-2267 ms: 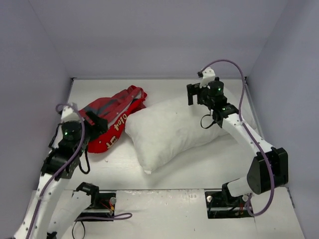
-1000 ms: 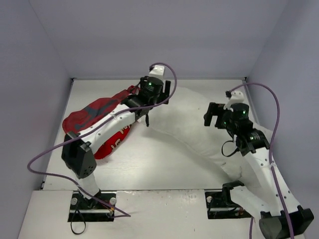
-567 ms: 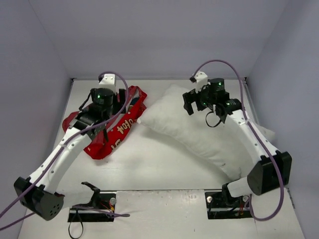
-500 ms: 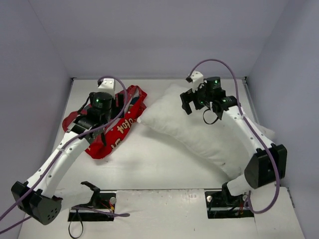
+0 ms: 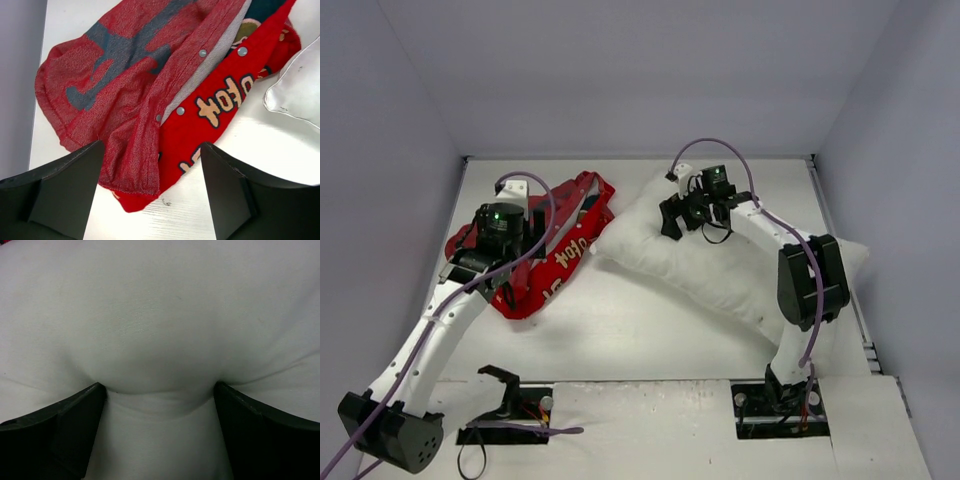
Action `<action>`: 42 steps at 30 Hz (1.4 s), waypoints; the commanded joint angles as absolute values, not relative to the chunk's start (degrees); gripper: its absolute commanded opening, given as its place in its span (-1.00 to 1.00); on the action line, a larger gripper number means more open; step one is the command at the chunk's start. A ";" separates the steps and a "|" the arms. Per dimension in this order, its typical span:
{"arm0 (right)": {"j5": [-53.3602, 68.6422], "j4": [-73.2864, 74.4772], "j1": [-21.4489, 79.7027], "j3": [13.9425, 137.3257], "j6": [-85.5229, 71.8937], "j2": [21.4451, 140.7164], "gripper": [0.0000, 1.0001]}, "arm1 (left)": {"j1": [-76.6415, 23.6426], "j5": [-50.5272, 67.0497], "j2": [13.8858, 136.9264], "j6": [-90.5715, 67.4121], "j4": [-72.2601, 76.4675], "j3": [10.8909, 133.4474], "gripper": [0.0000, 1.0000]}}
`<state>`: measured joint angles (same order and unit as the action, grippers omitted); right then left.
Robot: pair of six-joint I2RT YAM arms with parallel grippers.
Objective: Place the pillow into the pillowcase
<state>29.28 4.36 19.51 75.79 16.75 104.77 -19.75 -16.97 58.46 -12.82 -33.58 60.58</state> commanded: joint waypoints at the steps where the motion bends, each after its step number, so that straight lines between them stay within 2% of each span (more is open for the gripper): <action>1: 32.26 5.54 21.71 71.46 10.30 108.98 0.69 | -18.90 -17.23 59.59 -11.60 -32.25 61.26 0.47; 2: 31.73 3.88 22.49 69.63 9.15 108.90 0.10 | -18.90 -17.31 60.02 -11.43 -32.26 61.17 0.48; 5: 26.56 1.15 23.64 66.37 6.08 107.23 -1.00 | -18.46 -18.36 61.08 -10.20 -32.08 60.47 0.47; 19: 24.44 1.58 24.17 62.76 6.24 82.72 -1.00 | -13.80 -14.34 77.06 -4.40 -25.24 64.95 0.47; 27: 24.52 1.58 24.26 56.96 4.31 76.82 -1.00 | -10.64 -11.60 89.36 -2.37 -20.30 70.12 0.47; 33: 24.35 1.58 24.35 55.20 4.13 73.66 -1.00 | -10.46 -9.50 93.86 -2.72 -20.74 72.77 0.47; 37: 23.99 1.58 24.35 54.93 4.13 72.69 -1.00 | -10.46 -7.47 94.83 -2.99 -21.36 72.78 0.40; 42: 24.43 1.49 24.43 55.19 4.39 72.86 -1.00 | -10.46 -7.47 96.85 -3.34 -22.75 72.68 0.11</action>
<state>24.27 3.73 24.16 54.50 5.32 75.24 -10.52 -8.14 96.75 -3.46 -23.27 69.78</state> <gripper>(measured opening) 0.074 0.574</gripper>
